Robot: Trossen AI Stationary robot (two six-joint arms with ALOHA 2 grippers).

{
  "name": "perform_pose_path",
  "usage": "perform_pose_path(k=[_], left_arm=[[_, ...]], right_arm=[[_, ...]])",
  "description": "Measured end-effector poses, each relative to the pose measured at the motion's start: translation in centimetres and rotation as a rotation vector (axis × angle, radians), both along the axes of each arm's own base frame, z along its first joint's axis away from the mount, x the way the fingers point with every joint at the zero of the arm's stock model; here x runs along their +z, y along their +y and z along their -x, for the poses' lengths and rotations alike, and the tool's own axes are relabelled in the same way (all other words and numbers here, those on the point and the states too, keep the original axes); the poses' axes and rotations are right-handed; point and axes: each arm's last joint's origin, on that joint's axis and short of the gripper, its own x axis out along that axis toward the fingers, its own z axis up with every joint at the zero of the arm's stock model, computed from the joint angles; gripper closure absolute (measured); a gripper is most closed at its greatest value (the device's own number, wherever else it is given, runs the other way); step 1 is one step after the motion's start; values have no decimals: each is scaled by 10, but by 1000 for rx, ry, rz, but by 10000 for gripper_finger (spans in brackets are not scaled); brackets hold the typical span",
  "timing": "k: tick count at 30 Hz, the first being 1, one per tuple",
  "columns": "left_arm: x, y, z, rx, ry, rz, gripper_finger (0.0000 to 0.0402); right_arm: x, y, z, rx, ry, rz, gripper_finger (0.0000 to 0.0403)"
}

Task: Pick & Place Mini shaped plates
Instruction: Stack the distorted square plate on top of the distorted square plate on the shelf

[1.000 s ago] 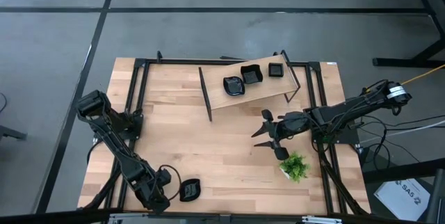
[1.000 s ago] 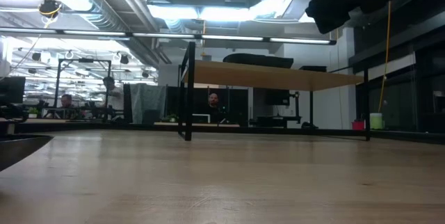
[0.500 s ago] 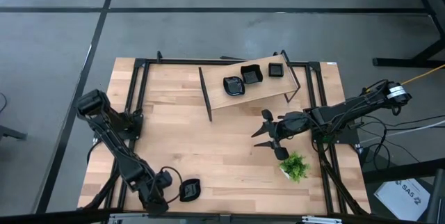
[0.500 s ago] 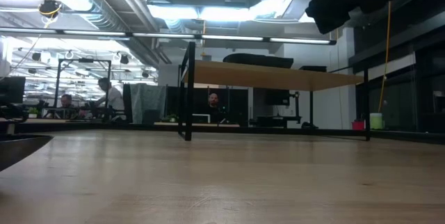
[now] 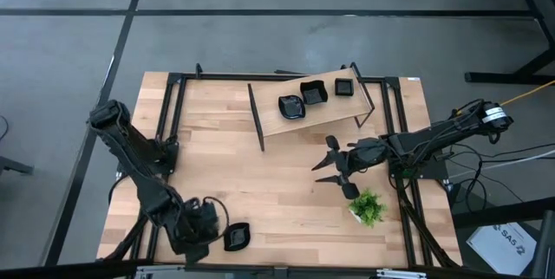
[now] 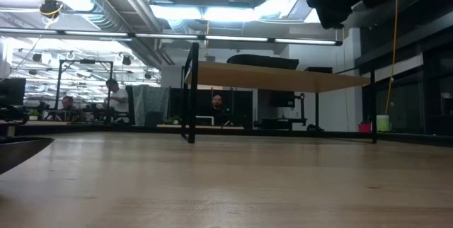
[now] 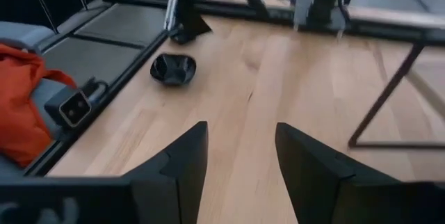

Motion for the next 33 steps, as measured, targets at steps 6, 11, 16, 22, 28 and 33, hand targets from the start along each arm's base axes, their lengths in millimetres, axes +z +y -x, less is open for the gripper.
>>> perform_pose_path(k=[6, 11, 16, 22, 28, 33], left_arm=[[24, 28, -18, -152, -267, -170, 399], [40, 59, -48, -308, -460, -247, 399], [38, 95, -83, -482, -594, -189, 399], [34, 129, -112, -636, -733, -167, 399], [12, 145, -129, -636, -664, -108, 399], [-4, 148, -145, -629, -679, -113, 399]], right_arm=[[-2, 6, -14, 110, -97, 29, 233], [-11, 14, -29, 248, -168, 32, 233], [-14, 12, -44, 278, -158, 28, 233], [-17, 5, -61, 348, -135, 0, 233], [-11, -10, -74, 317, -151, -2, 233], [-7, -19, -90, 313, -162, 13, 233]])
